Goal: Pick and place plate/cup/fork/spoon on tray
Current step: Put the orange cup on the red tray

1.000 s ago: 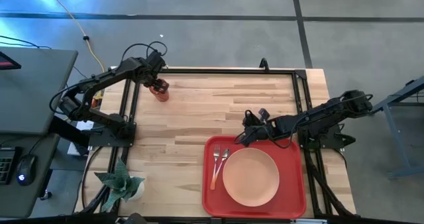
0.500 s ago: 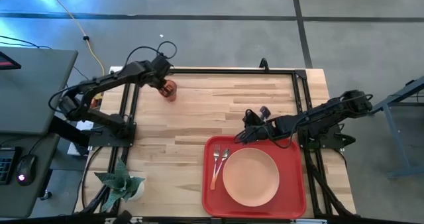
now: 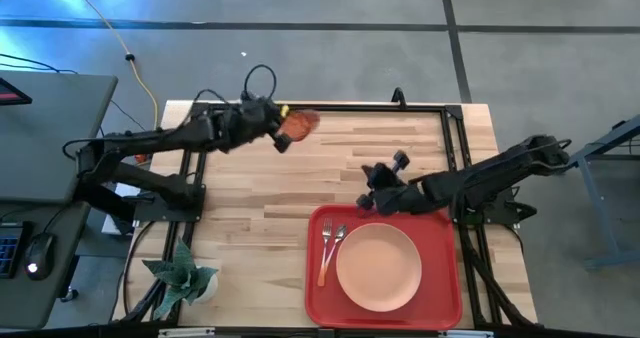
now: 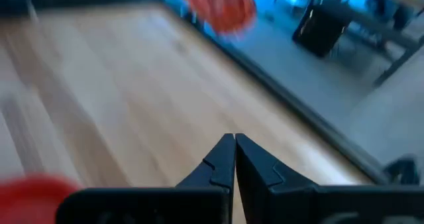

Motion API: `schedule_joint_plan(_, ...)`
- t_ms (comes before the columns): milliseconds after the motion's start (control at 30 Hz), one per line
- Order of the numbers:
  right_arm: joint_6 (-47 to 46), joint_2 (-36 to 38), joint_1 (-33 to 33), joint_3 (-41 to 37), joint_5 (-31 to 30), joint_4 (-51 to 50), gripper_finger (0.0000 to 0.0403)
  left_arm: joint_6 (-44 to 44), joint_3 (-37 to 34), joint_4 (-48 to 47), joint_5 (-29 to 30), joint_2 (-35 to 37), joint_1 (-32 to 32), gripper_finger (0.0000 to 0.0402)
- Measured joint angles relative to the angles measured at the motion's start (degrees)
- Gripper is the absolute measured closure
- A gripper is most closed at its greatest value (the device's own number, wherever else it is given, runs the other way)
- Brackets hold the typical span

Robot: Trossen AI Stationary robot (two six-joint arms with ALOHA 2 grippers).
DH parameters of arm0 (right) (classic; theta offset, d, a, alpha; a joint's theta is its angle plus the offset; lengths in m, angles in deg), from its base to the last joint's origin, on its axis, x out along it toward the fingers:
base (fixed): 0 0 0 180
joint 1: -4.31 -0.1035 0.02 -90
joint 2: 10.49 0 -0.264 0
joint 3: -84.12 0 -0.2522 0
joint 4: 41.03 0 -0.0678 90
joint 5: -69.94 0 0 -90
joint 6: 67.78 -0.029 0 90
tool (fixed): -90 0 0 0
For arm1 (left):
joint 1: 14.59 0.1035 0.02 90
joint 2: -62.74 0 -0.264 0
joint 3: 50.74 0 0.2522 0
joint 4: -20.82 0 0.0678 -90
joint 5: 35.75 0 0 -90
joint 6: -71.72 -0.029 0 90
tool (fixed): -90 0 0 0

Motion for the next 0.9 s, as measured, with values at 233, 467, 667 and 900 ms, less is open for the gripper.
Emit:
schedule_joint_plan(233, 11.04, 4.78, 0.46, 10.83, 1.73, -3.82, 0.0354, -5.63, 0.00, 20.38, 12.86, -6.06, -14.40, 0.0400)
schedule_joint_plan(467, 26.56, 4.75, 0.81, 14.59, 4.44, 4.53, 0.0267, -12.15, 0.00, 39.46, 23.87, -16.62, -21.29, 0.0401)
schedule_joint_plan(667, 38.46, 3.94, 0.88, 14.59, 8.33, 6.91, 0.0215, -21.64, 0.00, 57.31, 28.87, -25.18, -23.21, 0.0401)
schedule_joint_plan(900, 49.20, -0.36, 1.51, 14.57, 3.99, 6.87, 0.0206, -27.21, 1.92, 64.55, 30.95, -30.26, -23.76, 0.0401)
